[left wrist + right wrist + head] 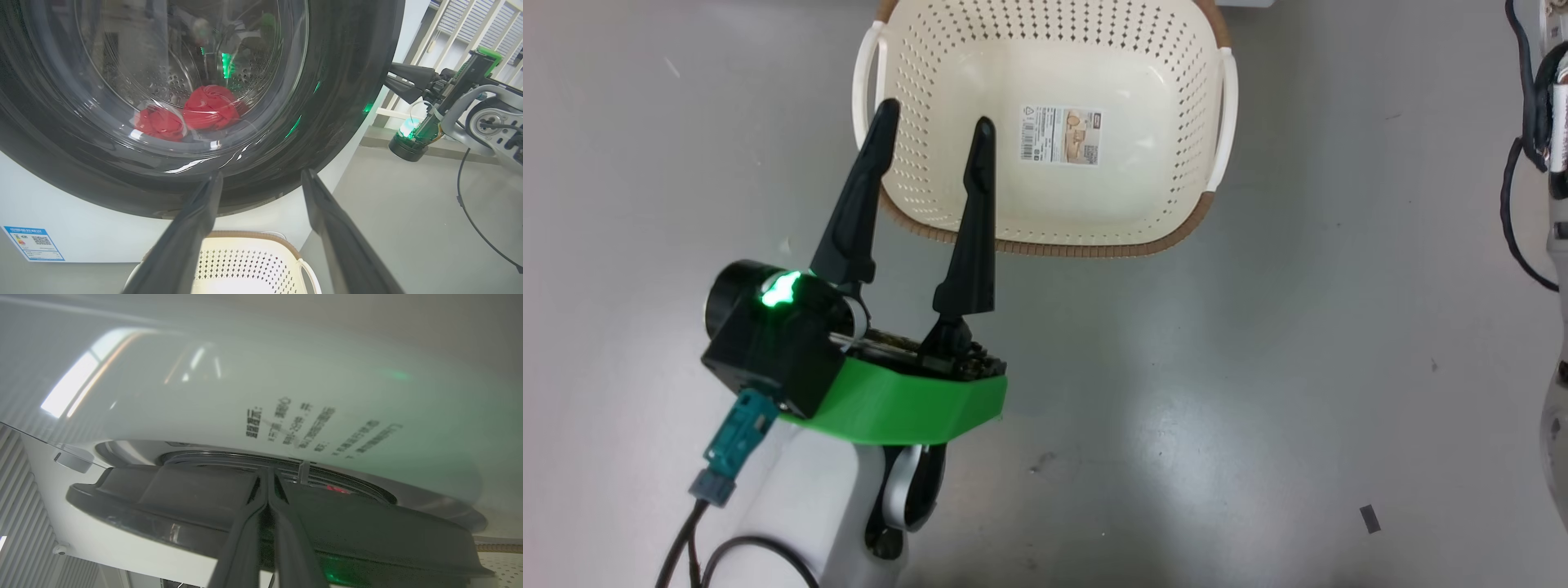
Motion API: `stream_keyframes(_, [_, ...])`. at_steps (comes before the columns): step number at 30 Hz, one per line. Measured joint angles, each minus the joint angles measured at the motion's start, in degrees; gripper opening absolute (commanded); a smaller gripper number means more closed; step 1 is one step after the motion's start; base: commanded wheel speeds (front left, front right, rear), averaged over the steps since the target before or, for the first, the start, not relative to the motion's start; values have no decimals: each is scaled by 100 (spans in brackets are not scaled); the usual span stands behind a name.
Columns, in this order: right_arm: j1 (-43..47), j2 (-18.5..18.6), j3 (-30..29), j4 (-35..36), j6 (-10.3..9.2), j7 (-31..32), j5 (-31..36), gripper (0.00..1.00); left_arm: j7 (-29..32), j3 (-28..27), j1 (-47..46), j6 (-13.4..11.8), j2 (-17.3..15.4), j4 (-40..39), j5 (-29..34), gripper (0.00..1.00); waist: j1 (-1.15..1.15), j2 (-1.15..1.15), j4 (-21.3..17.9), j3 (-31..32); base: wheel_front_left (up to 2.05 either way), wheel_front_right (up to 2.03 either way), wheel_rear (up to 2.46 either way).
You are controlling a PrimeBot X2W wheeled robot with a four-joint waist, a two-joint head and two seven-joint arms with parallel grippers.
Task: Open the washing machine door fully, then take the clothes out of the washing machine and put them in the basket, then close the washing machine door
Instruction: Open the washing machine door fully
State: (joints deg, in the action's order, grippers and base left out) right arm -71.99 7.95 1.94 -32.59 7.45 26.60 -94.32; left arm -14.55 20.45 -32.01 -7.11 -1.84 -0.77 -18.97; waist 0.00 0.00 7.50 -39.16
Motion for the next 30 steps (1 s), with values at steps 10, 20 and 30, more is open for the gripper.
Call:
stream_keyframes(10, [-330,52,172,-305,0,175,-107,0,0,21,-29,-49,2,-13,-25,100,0,0,66,-113,0,0,0])
stream_keyframes(20, [-331,-1,315,-320,-24,292,-214,0,0,-148,-69,-101,2,40,-18,100,0,0,-35,-67,0,0,0])
stream_keyframes(30, [-251,-103,402,-245,-25,326,-354,0,0,-220,-74,-92,2,123,-16,100,0,0,-138,64,0,0,0])
